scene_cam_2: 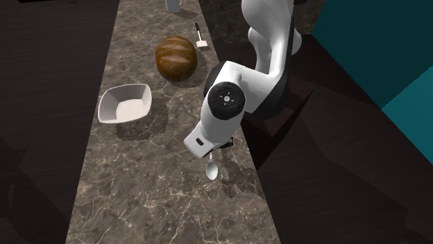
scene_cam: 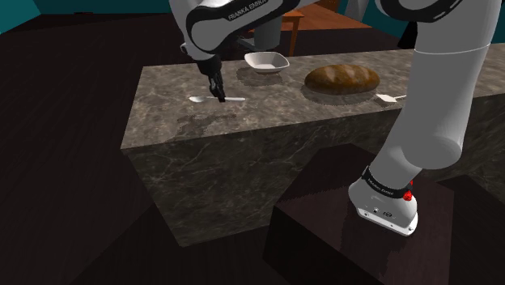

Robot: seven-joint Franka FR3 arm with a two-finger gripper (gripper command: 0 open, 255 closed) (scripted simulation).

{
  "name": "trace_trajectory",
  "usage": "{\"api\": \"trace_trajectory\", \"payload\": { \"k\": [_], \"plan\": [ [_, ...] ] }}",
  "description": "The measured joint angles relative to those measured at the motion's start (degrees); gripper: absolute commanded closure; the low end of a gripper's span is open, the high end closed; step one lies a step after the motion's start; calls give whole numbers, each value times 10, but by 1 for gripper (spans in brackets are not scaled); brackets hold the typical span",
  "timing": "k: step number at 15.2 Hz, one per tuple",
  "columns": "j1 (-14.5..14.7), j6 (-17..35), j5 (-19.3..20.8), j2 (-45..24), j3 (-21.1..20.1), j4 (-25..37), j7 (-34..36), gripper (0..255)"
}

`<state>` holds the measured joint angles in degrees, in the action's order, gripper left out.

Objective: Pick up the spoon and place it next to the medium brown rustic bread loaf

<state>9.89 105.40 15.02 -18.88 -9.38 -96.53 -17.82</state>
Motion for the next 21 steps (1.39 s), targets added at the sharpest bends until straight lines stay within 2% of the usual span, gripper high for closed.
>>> {"api": "trace_trajectory", "payload": {
  "k": [13, 21],
  "plan": [
    [2, -87, -8, 22, -2, 68, -20, 255],
    [5, -148, -9, 21, -3, 130, -31, 255]
  ]
}}
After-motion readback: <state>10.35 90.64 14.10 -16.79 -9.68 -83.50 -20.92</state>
